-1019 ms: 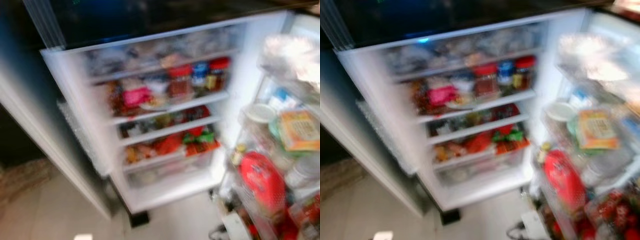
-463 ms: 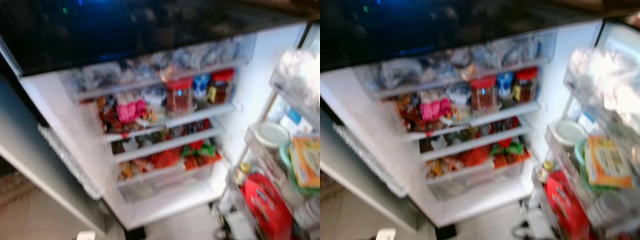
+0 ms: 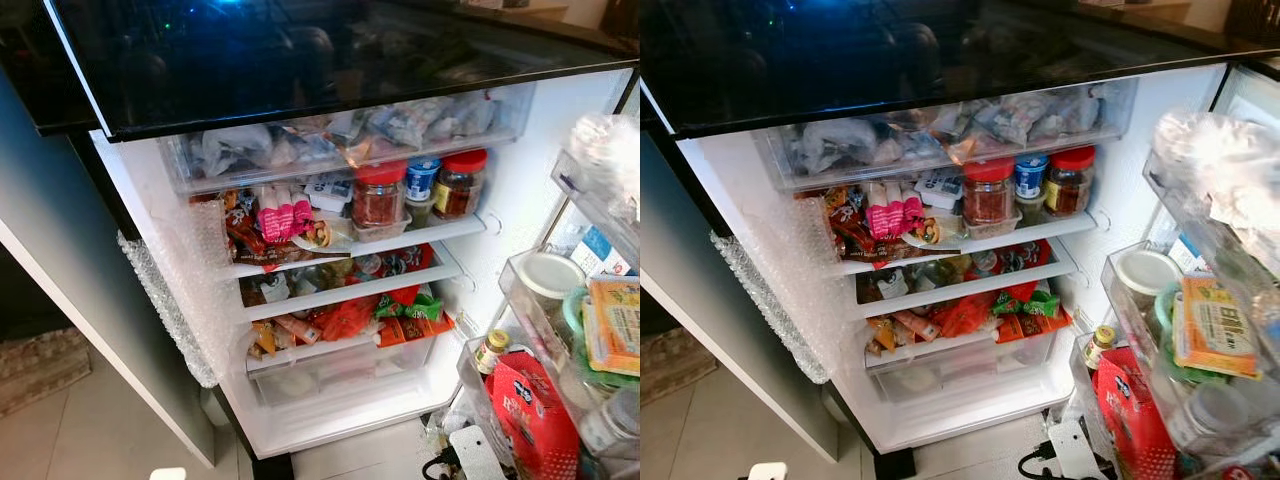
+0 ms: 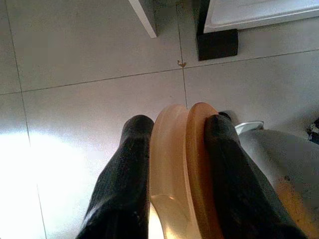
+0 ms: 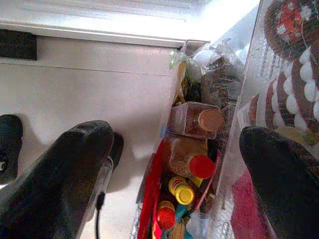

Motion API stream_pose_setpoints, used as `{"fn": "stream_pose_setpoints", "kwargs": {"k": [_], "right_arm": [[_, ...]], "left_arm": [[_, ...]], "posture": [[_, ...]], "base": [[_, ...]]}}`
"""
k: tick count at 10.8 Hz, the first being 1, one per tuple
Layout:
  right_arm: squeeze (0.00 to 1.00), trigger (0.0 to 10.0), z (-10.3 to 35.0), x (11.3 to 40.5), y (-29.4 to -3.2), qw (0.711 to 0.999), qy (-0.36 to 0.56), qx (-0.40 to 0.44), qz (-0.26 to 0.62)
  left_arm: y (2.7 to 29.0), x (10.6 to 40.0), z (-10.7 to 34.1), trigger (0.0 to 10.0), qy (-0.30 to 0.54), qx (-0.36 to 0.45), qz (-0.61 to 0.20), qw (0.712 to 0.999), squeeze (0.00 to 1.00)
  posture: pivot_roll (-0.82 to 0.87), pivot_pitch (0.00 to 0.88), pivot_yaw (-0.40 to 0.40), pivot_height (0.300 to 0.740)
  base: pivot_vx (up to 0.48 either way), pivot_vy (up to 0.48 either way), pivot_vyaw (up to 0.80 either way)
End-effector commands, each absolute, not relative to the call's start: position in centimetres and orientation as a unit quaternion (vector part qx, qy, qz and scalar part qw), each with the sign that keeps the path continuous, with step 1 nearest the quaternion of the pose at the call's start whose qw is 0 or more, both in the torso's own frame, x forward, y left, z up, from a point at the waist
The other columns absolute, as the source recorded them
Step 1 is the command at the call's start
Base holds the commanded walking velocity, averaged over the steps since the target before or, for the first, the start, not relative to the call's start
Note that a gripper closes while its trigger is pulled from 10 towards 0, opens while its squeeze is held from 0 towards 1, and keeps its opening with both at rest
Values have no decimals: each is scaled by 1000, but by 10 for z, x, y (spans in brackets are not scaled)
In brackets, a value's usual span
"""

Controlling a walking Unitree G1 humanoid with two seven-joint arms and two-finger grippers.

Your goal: Restocking fridge

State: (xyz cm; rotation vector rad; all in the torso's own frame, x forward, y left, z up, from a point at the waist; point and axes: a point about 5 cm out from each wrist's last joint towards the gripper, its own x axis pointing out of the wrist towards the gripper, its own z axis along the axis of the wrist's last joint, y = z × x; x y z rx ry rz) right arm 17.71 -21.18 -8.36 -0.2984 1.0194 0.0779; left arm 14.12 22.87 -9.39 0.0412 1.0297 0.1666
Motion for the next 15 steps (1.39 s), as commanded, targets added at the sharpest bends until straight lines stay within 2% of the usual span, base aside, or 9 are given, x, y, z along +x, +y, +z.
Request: {"fn": "stream_pose_setpoints", "kwargs": {"k": [1, 10, 15], "right_arm": [[0, 10000, -84, 177, -211, 861, 487, -142, 40], [0, 10000, -83, 177, -212, 858, 488, -153, 53], [0, 10000, -83, 178, -211, 858, 488, -153, 56]], "left_arm": [[213, 142, -97, 10000, 497, -6, 57, 866, 0], [212, 141, -97, 10000, 498, -5, 54, 865, 0], [211, 143, -97, 10000, 497, -5, 52, 866, 0]], "posture": [[-129, 0, 25, 740], [-122, 0, 19, 740], [-123, 0, 21, 740]], "base": [[0, 0, 0], [0, 0, 0], [0, -261, 0]]}}
